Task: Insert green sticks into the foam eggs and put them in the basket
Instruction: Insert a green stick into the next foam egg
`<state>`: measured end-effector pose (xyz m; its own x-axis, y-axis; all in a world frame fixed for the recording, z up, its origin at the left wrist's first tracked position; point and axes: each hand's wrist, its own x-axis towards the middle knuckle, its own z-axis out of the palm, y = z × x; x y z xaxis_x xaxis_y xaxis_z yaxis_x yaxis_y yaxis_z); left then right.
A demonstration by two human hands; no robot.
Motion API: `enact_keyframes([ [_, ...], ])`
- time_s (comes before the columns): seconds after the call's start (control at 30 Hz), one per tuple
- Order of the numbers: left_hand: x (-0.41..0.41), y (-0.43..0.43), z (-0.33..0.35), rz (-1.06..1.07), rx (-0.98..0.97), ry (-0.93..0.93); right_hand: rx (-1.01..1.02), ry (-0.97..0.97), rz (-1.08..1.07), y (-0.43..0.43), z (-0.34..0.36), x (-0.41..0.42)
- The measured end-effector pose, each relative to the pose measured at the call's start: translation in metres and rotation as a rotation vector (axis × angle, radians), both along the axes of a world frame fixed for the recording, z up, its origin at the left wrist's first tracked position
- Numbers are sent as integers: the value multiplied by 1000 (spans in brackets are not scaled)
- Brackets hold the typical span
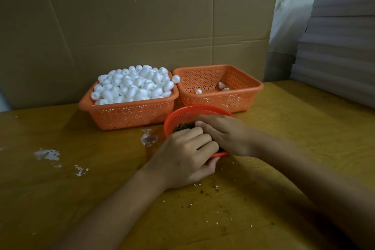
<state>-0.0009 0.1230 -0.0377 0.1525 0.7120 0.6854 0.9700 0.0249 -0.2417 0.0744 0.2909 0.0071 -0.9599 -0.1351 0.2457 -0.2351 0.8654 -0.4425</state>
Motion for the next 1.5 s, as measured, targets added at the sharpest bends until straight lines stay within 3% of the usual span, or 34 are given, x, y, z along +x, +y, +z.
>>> enact_keyframes([
  [0.13, 2, 1, 1, -12, 16, 0, 21, -85, -13, 5, 1, 0],
  [0.83, 4, 0, 2, -20, 14, 26, 143, -106, -21, 4, 1, 0],
  [1.5, 3, 0, 4, -18, 24, 68, 101, -99, -1, 2, 2, 0],
])
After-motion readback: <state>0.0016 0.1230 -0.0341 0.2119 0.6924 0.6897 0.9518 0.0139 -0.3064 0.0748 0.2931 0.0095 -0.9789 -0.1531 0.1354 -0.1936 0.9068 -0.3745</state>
